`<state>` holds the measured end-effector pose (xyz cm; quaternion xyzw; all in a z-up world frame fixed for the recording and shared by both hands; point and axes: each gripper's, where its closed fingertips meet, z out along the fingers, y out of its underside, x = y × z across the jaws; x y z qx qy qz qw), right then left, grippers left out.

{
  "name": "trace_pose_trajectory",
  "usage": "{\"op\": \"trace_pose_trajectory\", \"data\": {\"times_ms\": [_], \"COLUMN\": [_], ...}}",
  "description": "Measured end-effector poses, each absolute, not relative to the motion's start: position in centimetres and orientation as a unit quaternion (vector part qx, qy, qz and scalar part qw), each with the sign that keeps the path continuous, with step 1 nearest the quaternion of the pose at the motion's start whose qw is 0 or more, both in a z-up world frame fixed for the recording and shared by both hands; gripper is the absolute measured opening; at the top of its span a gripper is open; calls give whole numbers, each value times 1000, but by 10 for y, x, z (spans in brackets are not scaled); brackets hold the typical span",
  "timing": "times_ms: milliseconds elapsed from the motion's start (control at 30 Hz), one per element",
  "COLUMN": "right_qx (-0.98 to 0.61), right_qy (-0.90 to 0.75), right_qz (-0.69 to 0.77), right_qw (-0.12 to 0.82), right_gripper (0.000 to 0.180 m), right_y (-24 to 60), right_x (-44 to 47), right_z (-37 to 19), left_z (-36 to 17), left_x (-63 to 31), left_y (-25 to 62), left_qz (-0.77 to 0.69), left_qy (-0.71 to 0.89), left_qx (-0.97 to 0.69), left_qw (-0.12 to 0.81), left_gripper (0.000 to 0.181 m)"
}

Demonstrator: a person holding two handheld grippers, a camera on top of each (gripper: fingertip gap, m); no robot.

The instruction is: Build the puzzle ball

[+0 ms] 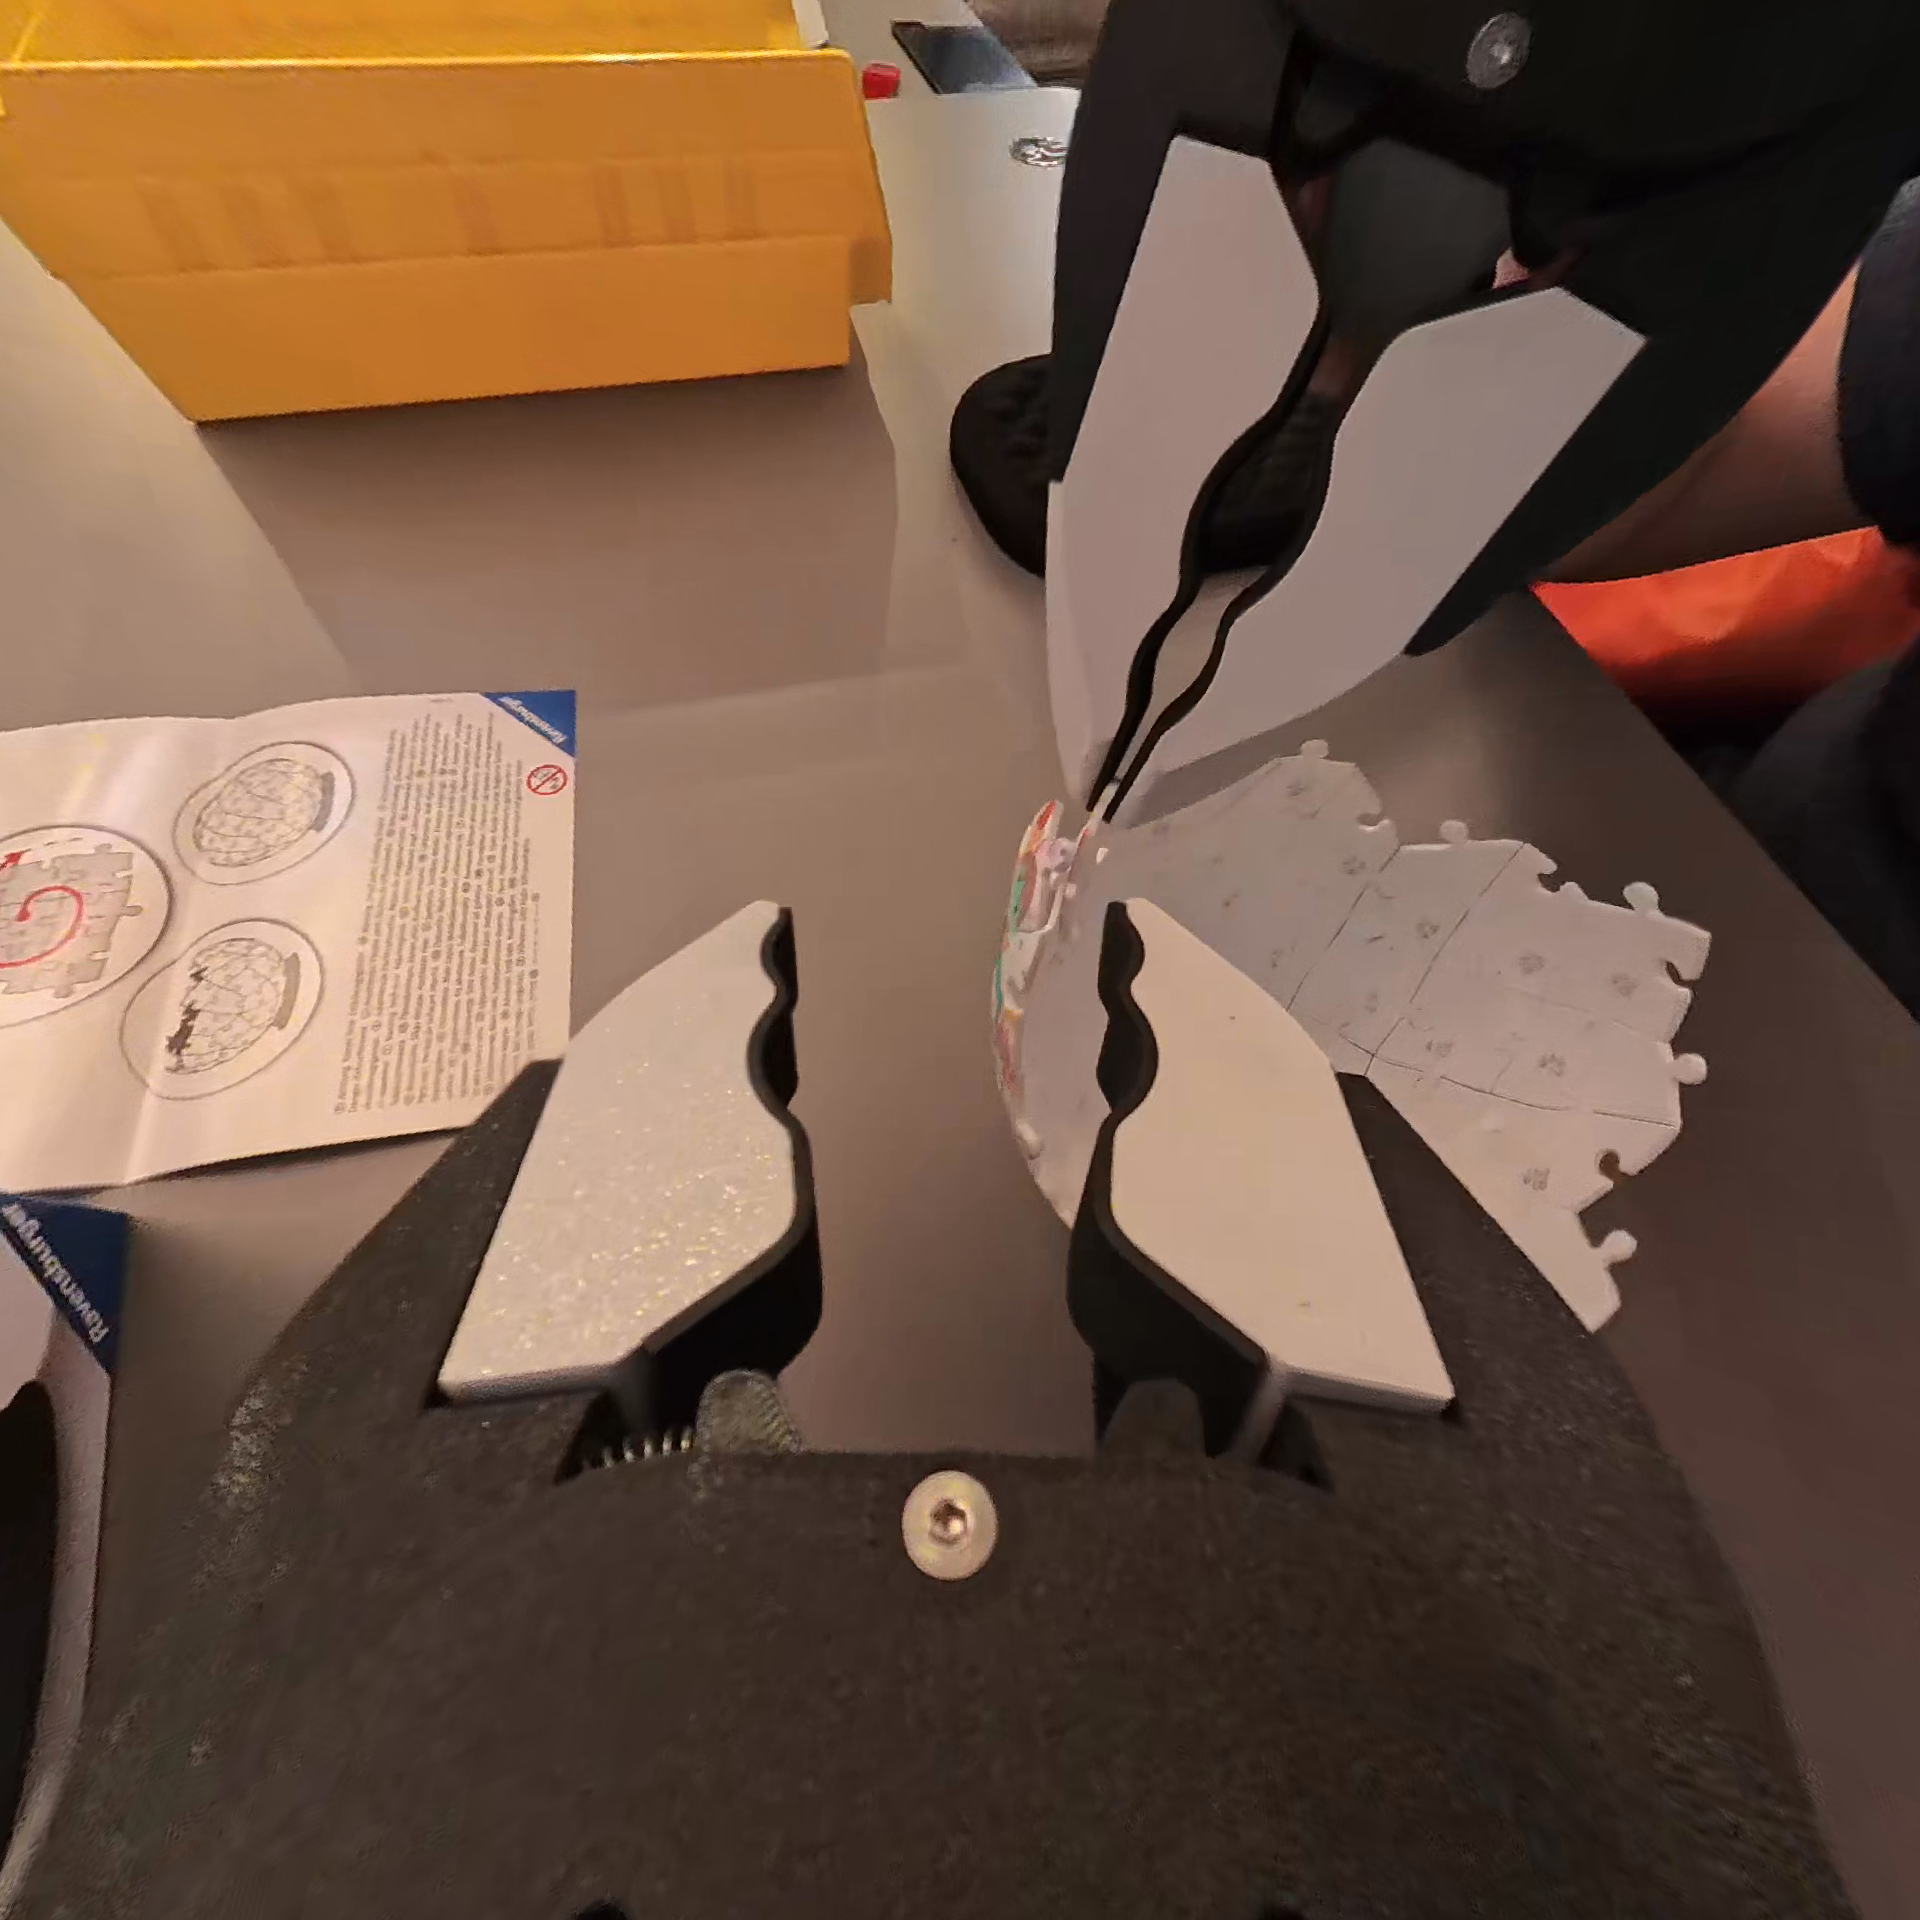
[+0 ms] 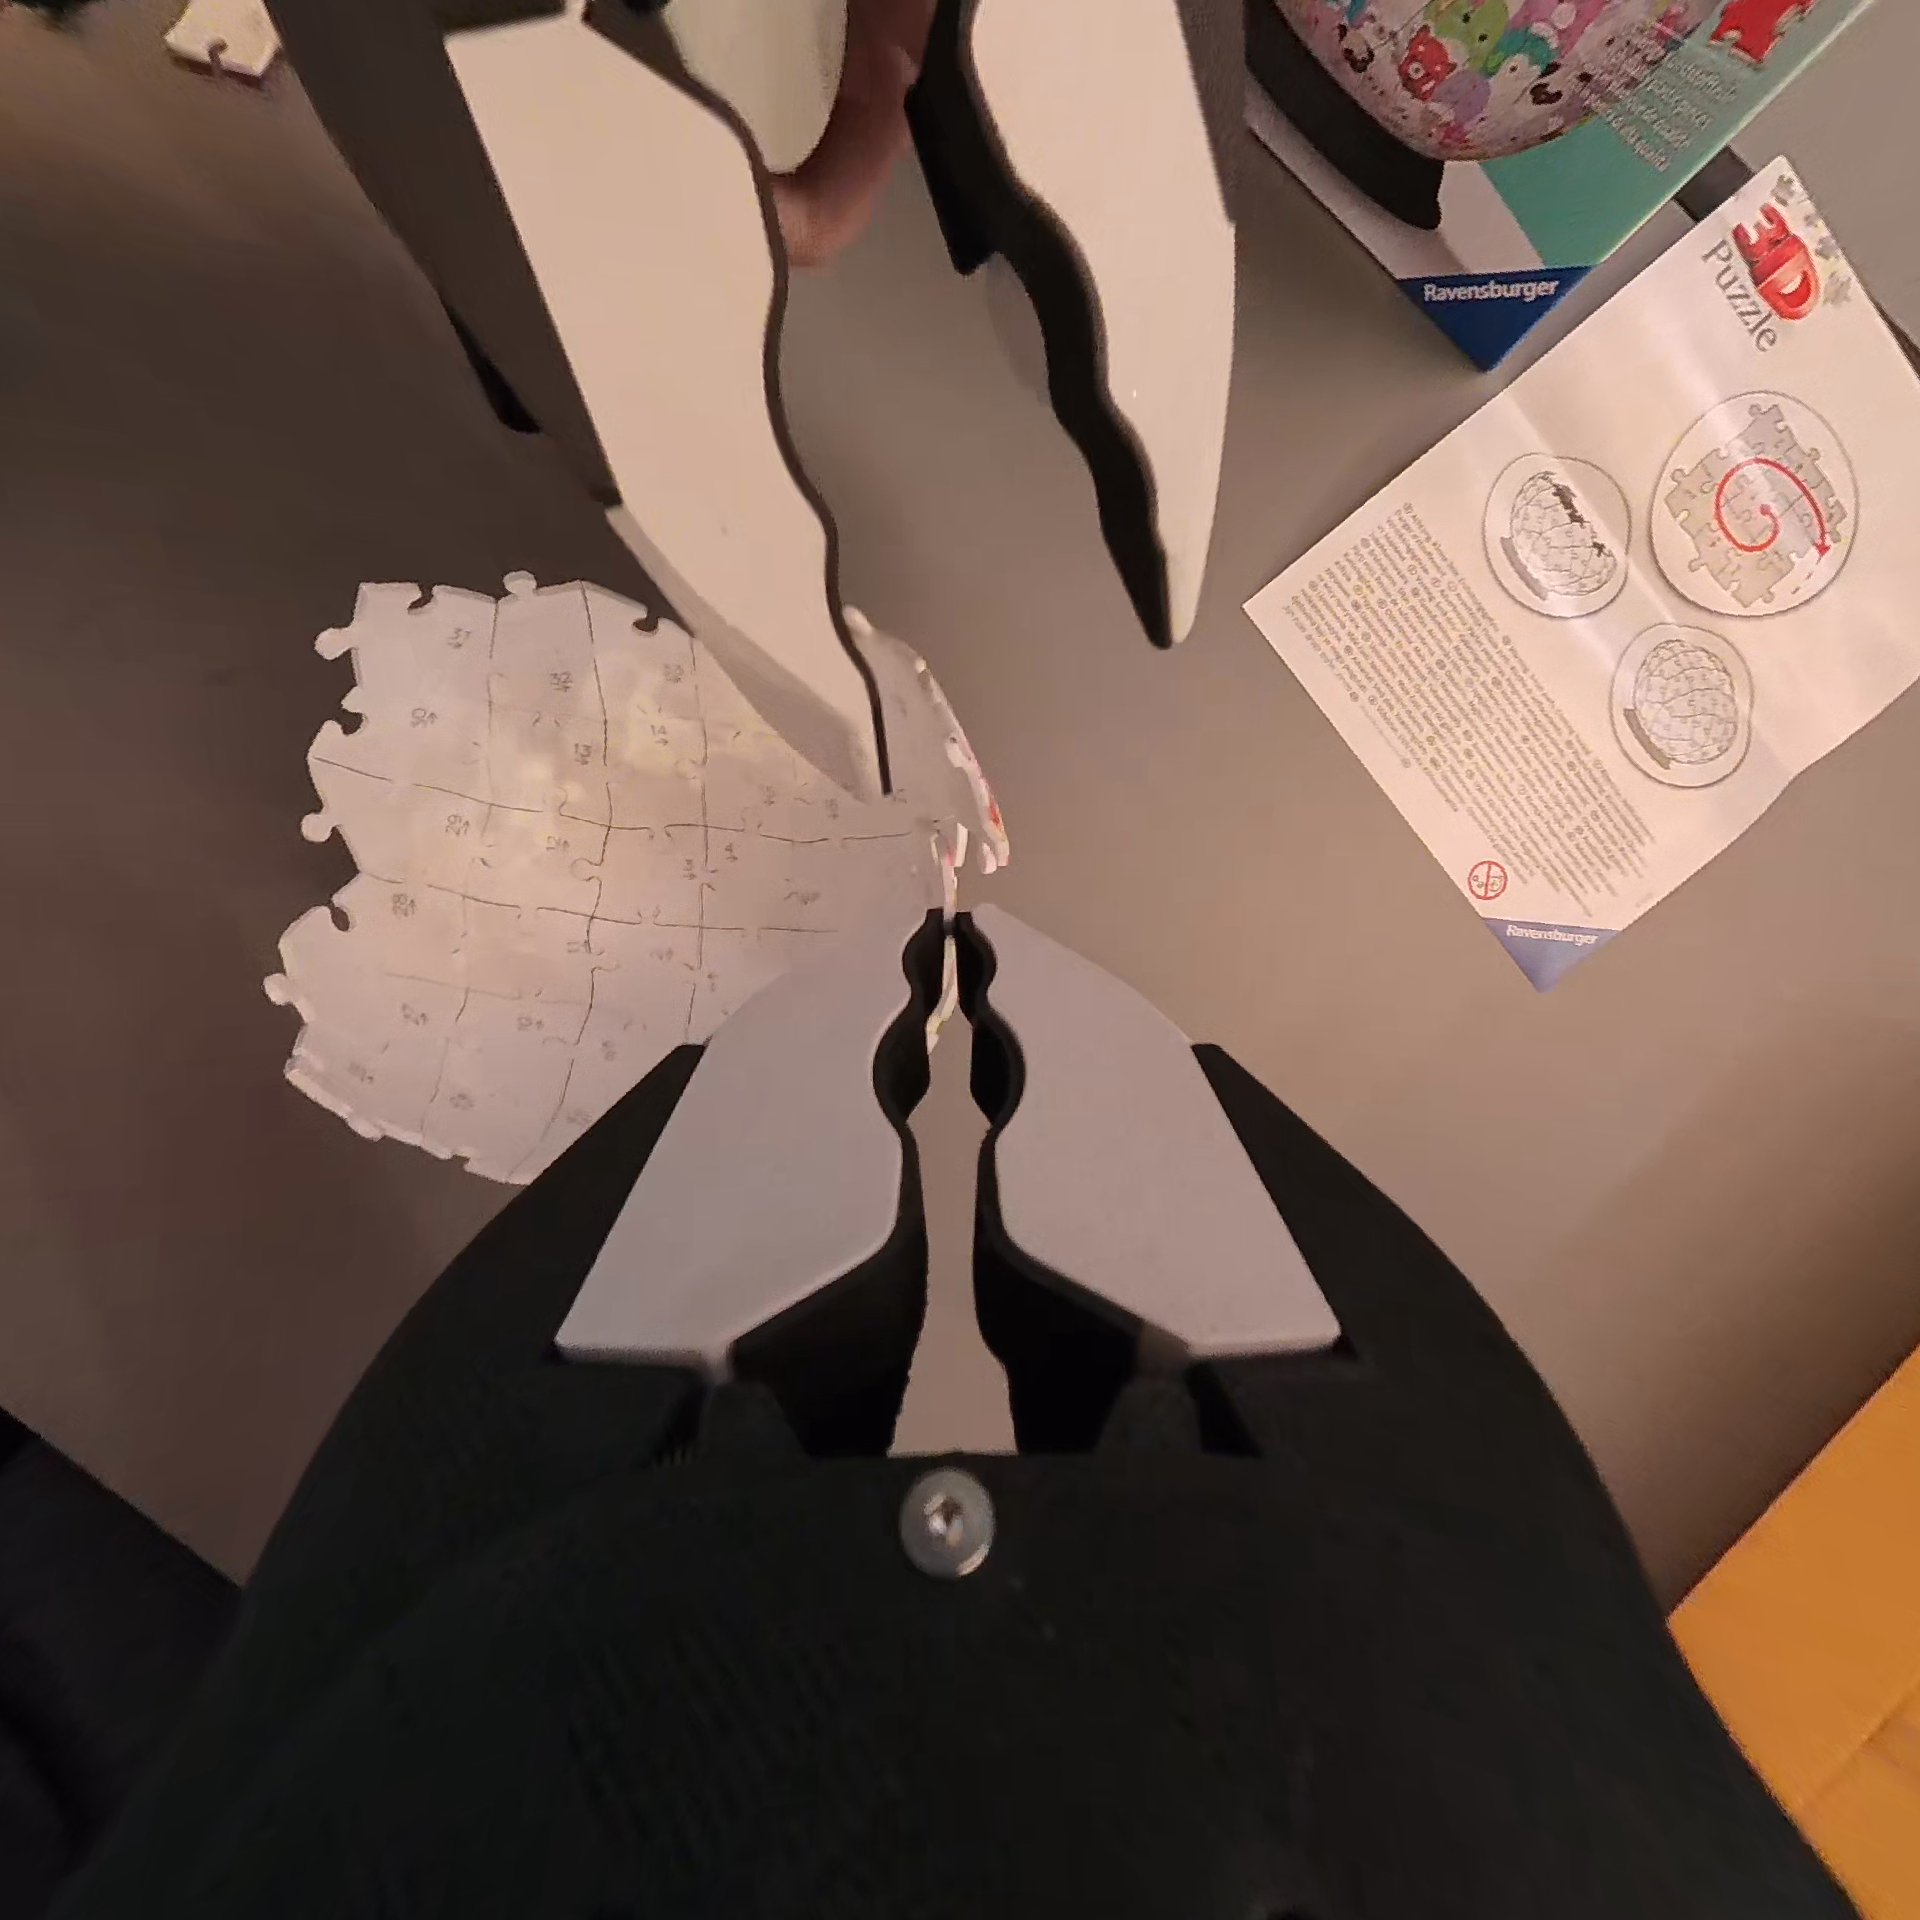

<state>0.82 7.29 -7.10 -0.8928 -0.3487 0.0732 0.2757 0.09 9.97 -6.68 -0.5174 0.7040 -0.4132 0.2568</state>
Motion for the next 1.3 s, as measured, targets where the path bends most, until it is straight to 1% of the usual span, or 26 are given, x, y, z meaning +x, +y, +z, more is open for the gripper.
{"op": "trace_pose_trajectory", "data": {"times_ms": [233,633,867,1300], "right_qx": [-897,-896,-896,-892], "right_qy": [-340,-317,-311,-300], "right_qz": [78,117,125,146], "right_qw": [272,288,292,304], "right_gripper": [3,3,3,3], "right_y": [73,76,77,79], "right_x": [9,13,14,14], "right_z": [-74,-77,-81,-82], "left_z": [-79,-89,-88,-92], "left_x": [5,8,11,11], "left_y": [94,92,90,88], "left_qz": [-368,-356,-350,-349], "left_qy": [738,755,759,760], "left_qx": [-503,-497,-489,-492], "left_qw": [259,239,250,242], "left_gripper": [49,38,31,27]}}
